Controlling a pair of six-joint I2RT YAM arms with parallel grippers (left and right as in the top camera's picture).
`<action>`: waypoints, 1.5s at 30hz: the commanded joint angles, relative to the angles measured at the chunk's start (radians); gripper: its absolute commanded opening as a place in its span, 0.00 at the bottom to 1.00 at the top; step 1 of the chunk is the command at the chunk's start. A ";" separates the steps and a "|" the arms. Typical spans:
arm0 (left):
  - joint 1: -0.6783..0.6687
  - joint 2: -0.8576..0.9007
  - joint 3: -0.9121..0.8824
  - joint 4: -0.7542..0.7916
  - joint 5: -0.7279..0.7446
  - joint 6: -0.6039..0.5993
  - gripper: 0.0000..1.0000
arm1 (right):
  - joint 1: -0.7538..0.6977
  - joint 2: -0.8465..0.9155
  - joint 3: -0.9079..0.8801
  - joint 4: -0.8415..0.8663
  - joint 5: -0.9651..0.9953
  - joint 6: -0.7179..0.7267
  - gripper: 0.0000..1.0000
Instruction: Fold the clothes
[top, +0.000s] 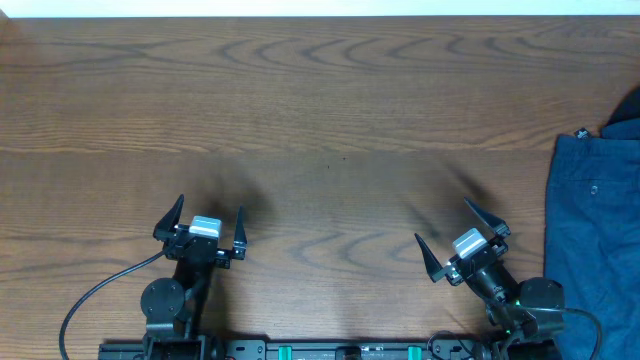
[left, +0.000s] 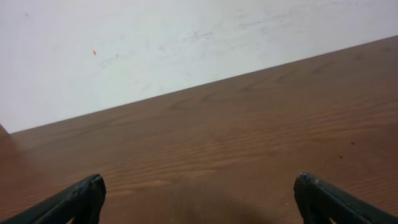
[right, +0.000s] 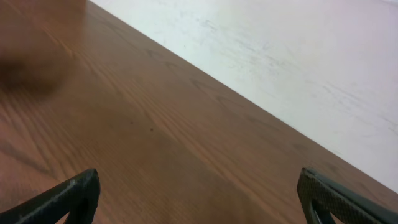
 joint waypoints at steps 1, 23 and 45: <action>0.005 0.000 -0.017 -0.032 0.013 0.009 0.98 | -0.007 -0.004 -0.006 -0.001 -0.007 -0.005 0.99; 0.005 0.000 -0.017 -0.032 0.013 0.009 0.98 | -0.007 -0.004 -0.006 -0.001 -0.010 -0.004 0.99; 0.005 0.074 -0.014 -0.032 0.101 -0.520 0.98 | -0.007 -0.004 -0.006 -0.001 -0.037 0.217 0.99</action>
